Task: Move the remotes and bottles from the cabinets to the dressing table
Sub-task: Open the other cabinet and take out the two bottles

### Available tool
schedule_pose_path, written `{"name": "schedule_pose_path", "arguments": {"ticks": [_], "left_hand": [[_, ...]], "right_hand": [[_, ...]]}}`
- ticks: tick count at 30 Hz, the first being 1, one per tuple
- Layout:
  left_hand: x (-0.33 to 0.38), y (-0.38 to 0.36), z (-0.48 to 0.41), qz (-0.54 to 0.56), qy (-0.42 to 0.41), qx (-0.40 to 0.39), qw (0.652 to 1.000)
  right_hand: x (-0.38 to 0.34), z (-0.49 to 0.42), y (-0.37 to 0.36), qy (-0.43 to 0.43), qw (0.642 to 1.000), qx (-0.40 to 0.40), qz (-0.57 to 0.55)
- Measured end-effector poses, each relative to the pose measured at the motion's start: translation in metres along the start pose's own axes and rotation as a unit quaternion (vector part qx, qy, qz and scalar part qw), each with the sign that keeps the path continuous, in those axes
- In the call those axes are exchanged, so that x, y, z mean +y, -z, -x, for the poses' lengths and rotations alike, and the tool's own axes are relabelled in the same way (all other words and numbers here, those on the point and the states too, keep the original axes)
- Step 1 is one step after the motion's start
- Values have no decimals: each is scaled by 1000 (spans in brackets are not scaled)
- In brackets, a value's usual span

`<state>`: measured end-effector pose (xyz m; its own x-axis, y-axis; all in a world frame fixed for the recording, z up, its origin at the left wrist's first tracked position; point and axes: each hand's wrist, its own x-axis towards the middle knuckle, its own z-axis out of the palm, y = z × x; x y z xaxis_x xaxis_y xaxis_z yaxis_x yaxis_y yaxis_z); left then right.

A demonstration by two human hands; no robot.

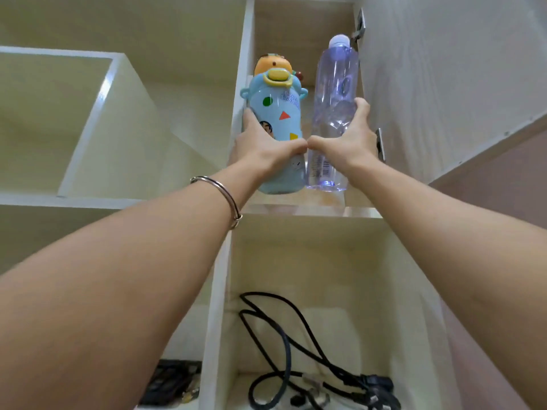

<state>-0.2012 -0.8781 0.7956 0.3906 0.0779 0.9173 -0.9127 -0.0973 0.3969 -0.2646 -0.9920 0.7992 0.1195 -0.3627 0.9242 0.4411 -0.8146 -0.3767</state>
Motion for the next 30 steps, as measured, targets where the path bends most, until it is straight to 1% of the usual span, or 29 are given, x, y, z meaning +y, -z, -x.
{"name": "schedule_pose_path", "arguments": {"ticks": [3,6,8,10,12,15,17,19,22,25,27,30], "left_hand": [[13,26,12,24,-29,5,999],[22,54,32,22,-62,13,998],[25,77,52,16,-69,25,997],[25,102,79,-7,-60,31,998],[22,130,113,-53,-56,41,996],[23,177,171,-169,-42,77,982],[28,207,214,-237,-6,105,966],[36,233,262,-281,43,133,950],[53,270,346,-345,132,179,912],[78,300,440,-397,227,238,857],[100,315,505,-425,291,278,811],[141,321,598,-446,382,353,728]], "right_hand": [[-14,13,7,19,997,-17,-68],[-24,36,5,25,990,-35,-138],[-28,54,1,36,980,-54,-189],[-32,77,-4,38,965,-91,-244],[-35,104,-10,40,942,-134,-303],[-39,156,-16,28,903,-204,-376],[-38,197,-17,13,873,-254,-415],[-38,242,-17,-5,841,-310,-443],[-42,321,-19,-36,779,-417,-468],[-51,411,-10,-76,712,-510,-477],[-57,476,1,-115,663,-566,-476],[-68,563,30,-130,585,-648,-469]]}}
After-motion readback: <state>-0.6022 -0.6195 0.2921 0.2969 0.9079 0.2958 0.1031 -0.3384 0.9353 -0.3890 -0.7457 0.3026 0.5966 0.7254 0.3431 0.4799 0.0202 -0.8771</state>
